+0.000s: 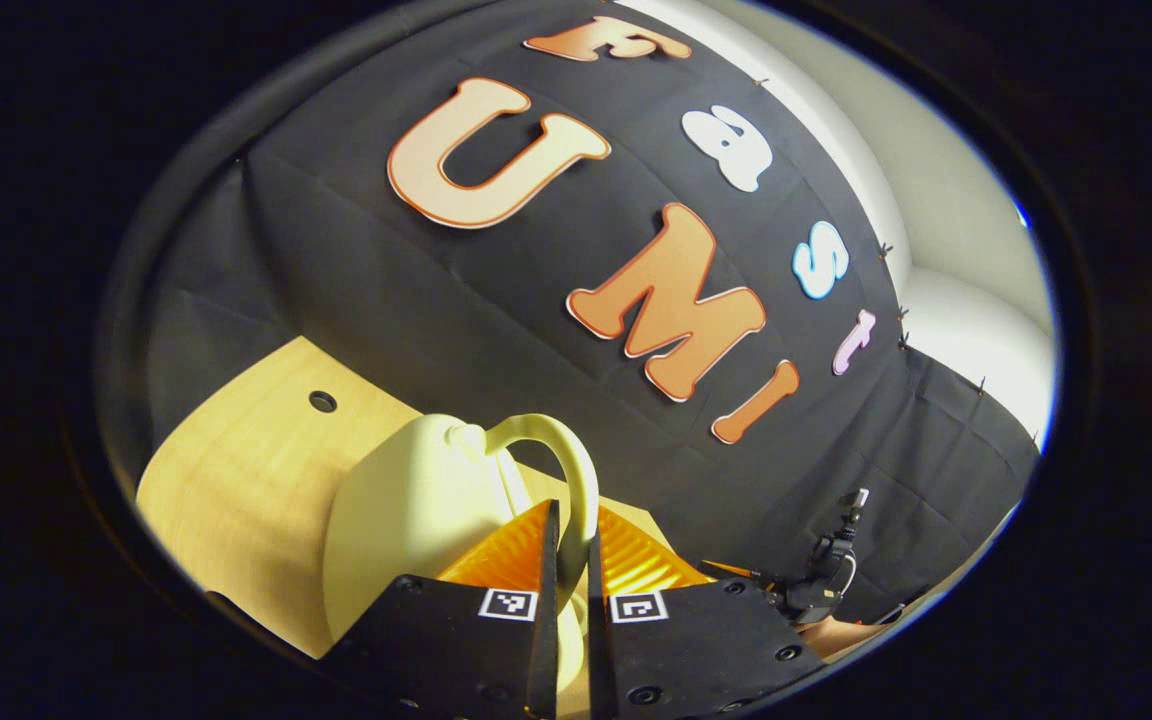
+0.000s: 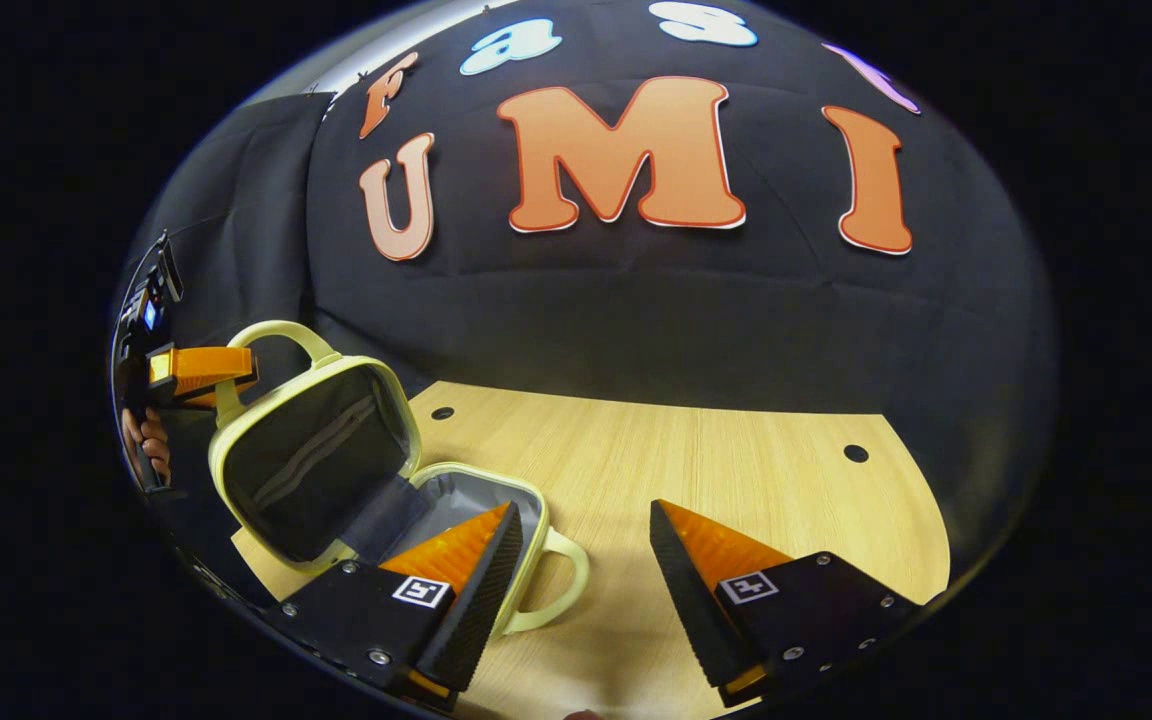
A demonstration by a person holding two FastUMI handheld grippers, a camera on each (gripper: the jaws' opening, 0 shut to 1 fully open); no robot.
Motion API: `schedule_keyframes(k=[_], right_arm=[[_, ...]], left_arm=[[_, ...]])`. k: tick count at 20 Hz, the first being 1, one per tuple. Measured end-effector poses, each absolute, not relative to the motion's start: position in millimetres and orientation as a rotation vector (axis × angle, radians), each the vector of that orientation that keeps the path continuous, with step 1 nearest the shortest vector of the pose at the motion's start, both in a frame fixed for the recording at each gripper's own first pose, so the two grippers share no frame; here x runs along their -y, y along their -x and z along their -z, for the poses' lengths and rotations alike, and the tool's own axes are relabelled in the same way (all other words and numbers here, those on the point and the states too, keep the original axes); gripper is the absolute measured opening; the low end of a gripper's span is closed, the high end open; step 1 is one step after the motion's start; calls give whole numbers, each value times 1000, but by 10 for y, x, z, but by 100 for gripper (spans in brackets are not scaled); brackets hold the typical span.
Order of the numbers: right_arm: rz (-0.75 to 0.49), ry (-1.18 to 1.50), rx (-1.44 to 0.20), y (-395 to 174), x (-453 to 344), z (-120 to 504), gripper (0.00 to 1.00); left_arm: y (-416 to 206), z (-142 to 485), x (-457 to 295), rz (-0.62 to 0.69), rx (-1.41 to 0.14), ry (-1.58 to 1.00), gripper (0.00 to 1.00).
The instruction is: First open the suitcase, pack the skin care products into it, and then close the suitcase.
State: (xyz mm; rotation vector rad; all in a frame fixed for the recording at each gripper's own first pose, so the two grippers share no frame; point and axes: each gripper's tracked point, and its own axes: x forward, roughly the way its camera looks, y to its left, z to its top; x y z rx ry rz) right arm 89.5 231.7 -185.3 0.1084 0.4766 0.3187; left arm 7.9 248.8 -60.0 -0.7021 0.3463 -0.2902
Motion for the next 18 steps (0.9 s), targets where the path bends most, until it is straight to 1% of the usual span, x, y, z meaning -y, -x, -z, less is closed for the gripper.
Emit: schedule_keyframes(k=[6,11,15,18], right_arm=[[-312,-99,-455,-871,-1877,1826,83],[-305,-107,-450,-891,-1536,1909,83],[-294,-113,-454,-835,-1346,1911,84],[-282,-101,-481,-810,-1137,2039,86]], left_arm=[[-151,701,-1830,306,-404,676,12],[-167,1039,-1244,331,-492,632,12],[-165,1402,-876,312,-580,497,12],[-113,1601,-737,289,-640,395,12]])
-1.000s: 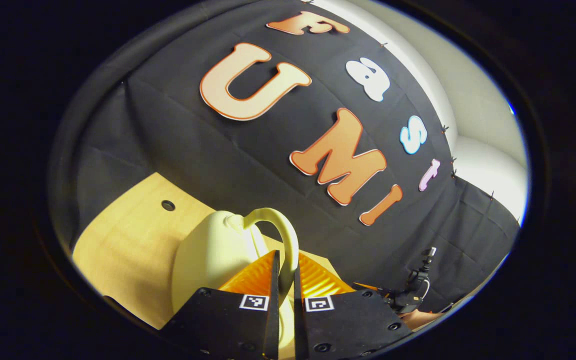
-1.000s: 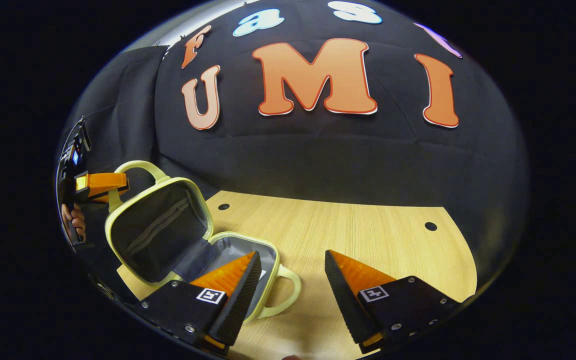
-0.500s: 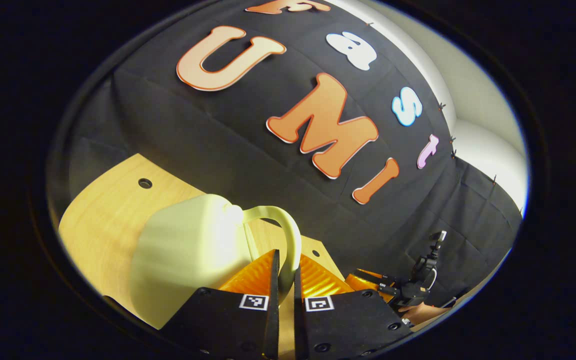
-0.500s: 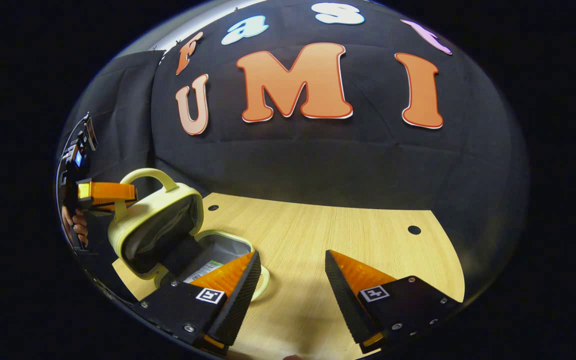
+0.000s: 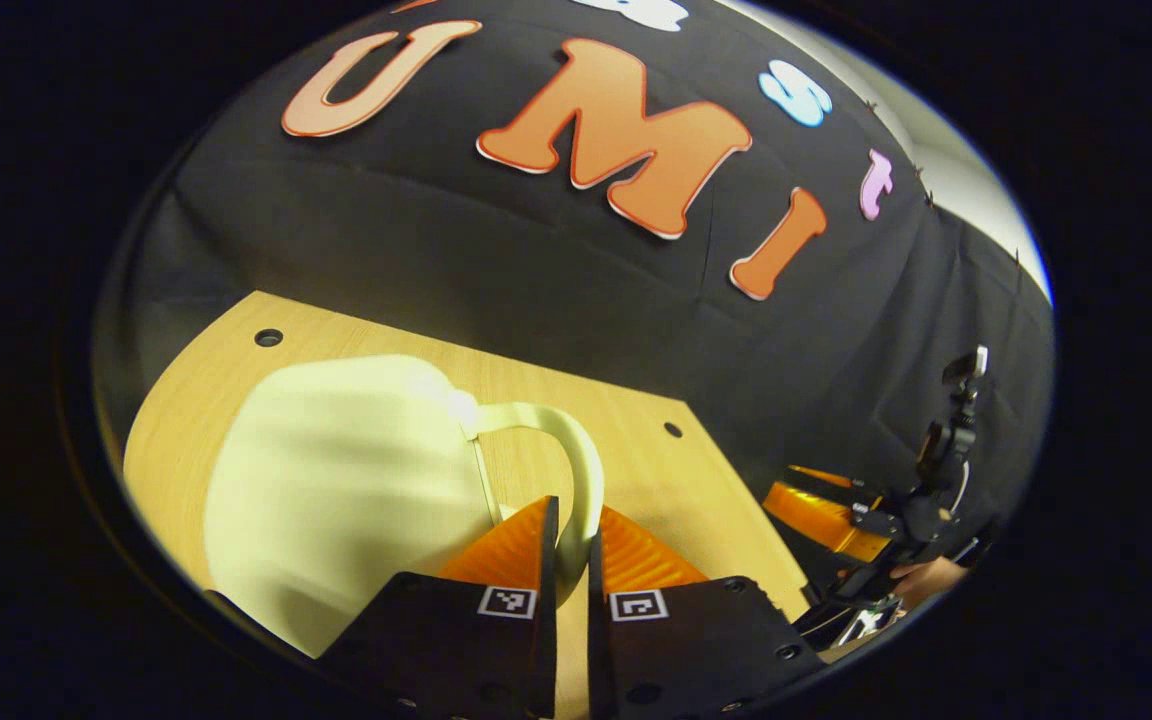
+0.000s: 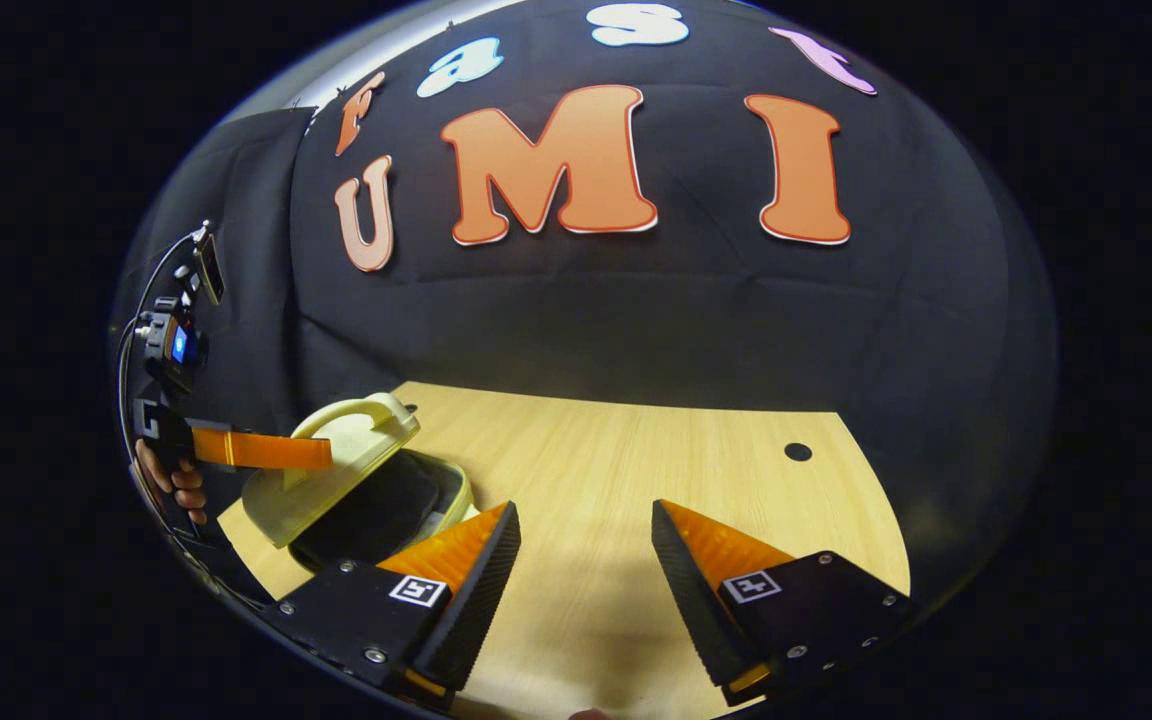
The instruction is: First open the suitcase, pack the skin care products into it, and then close the suitcase.
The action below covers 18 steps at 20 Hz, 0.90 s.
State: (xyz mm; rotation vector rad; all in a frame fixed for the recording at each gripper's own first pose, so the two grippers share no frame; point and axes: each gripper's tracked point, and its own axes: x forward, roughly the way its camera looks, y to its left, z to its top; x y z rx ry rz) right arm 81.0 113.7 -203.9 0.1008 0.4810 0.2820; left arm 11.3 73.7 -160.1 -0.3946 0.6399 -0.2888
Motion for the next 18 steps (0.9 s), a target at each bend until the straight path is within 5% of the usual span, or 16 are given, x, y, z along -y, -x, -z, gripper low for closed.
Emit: schedule_keyframes(k=[5,8,12,18], right_arm=[[-271,-108,-461,-847,-868,2032,86],[-263,-110,-448,-872,-764,1996,86],[-254,-110,-369,-874,-720,1764,86],[-331,-70,-233,-775,-1085,1249,87]], left_arm=[[-74,1805,-522,263,-724,384,30],[-114,1688,-506,234,-660,312,64],[-90,1378,-453,235,-552,243,87],[-250,700,-399,149,-349,101,96]])
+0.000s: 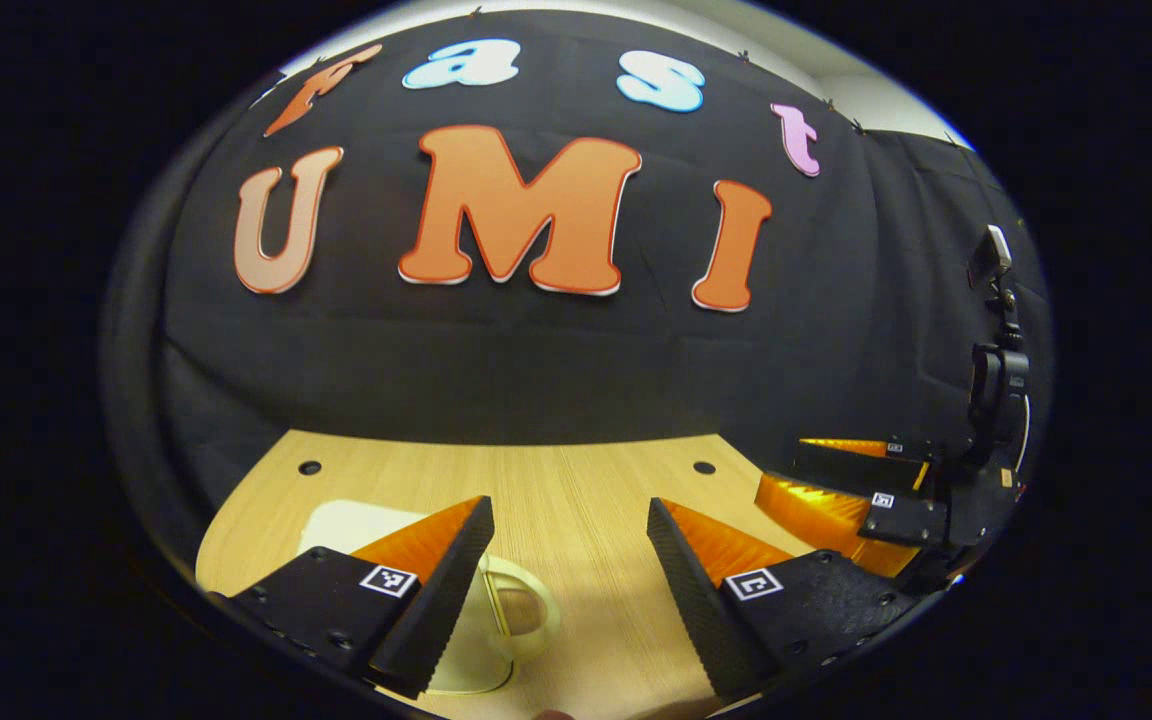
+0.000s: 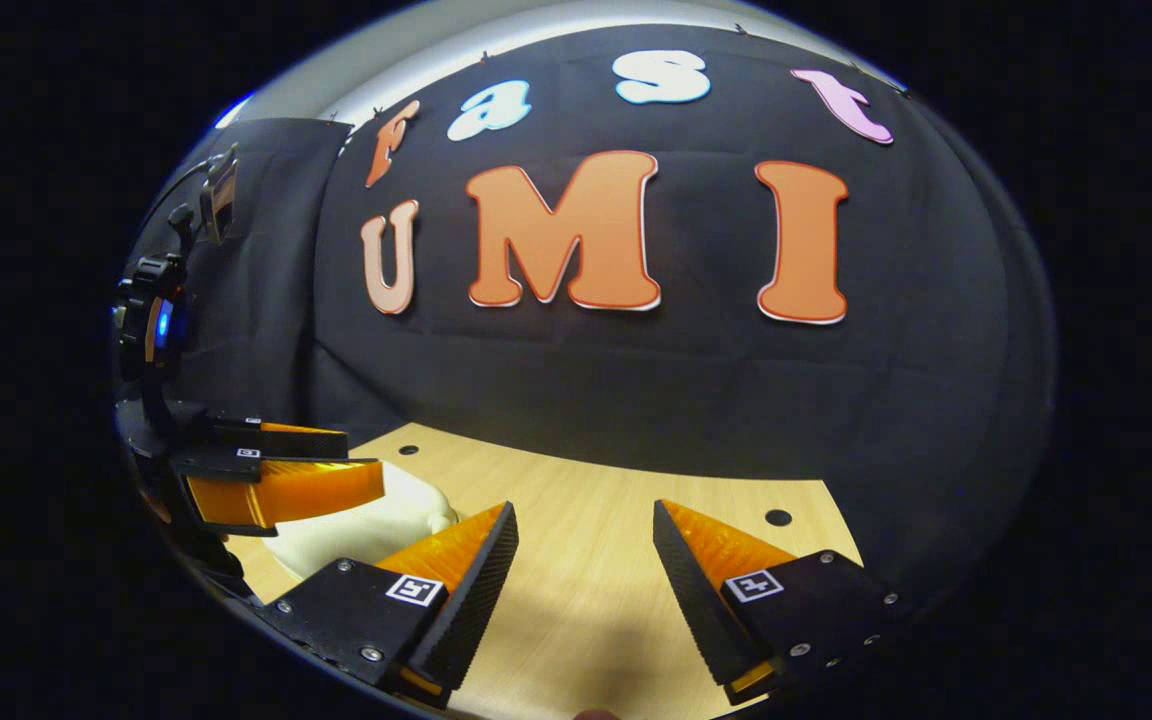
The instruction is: First open the suitcase, pack the skin care products into it, and then close the suitcase.
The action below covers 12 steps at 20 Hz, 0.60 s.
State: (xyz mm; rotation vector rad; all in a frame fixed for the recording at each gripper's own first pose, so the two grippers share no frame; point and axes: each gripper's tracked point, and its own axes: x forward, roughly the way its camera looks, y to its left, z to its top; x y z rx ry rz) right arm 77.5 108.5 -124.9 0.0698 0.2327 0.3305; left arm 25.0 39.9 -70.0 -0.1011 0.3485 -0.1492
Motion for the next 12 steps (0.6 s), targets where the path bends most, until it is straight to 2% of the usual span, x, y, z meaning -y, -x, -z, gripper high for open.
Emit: schedule_keyframes(k=[6,12], right_arm=[[-319,-95,-84,-773,-1236,754,89],[-282,-85,-27,-679,-1080,576,90]], left_arm=[[-83,70,-683,2,-143,54,97],[-65,-173,-709,-38,-59,69,96]])
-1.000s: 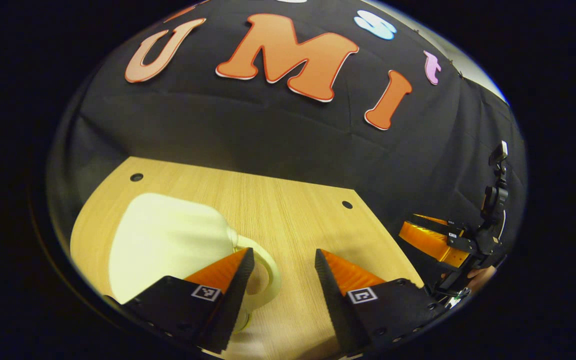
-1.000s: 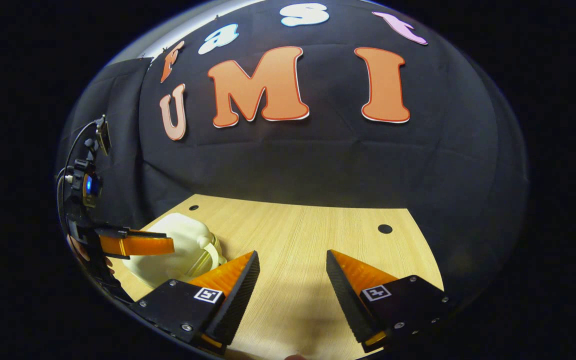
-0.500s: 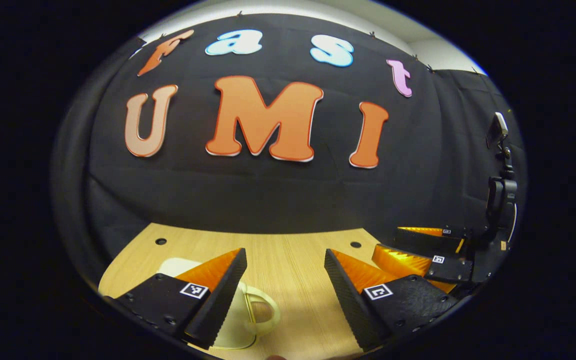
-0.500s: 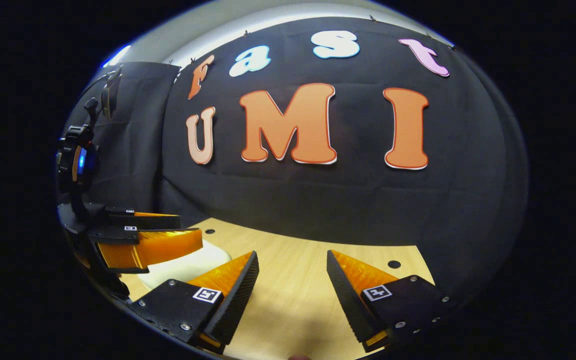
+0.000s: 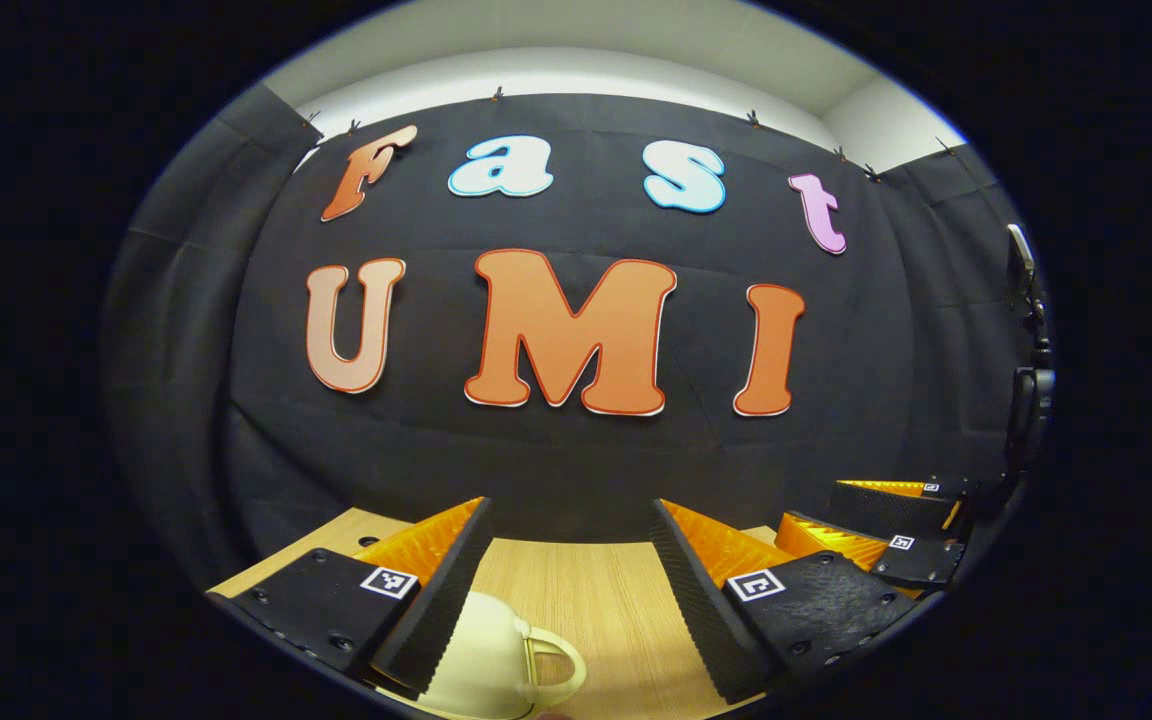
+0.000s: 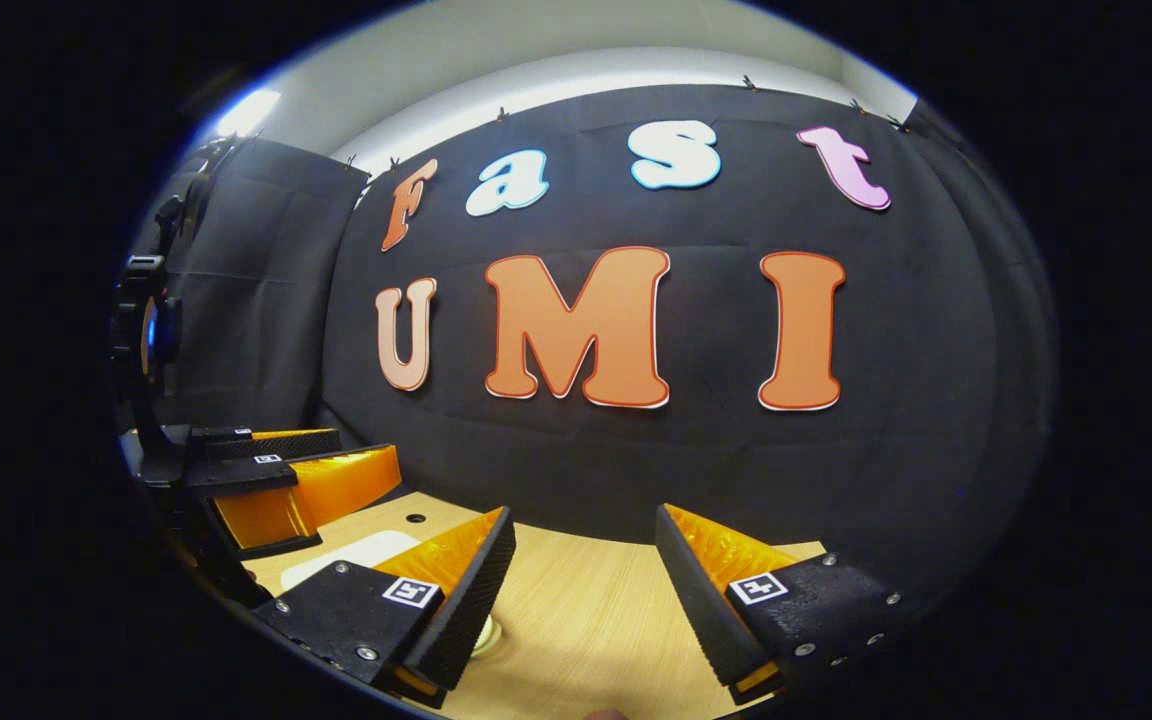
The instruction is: First open the suitcase, pack the skin care products into it, and then close the suitcase.
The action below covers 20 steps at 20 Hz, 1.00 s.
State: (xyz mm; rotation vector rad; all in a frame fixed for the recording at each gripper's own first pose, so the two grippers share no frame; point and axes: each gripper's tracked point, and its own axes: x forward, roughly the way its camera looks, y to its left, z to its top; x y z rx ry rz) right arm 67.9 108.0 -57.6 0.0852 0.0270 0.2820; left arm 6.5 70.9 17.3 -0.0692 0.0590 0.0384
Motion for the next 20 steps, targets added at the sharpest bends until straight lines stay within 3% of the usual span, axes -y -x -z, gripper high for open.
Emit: schedule_keyframes(k=[13,14,15,20], right_arm=[[-315,-34,-7,-425,-820,710,90],[-326,-39,-15,-428,-833,736,96],[-331,-39,-26,-418,-852,765,90],[-296,-26,26,-441,-866,621,93]], left_arm=[[141,34,-342,-75,-86,-4,97],[139,57,-341,-75,-91,-9,97],[143,70,-337,-75,-96,-9,94],[100,37,-405,-56,-88,-4,96]])
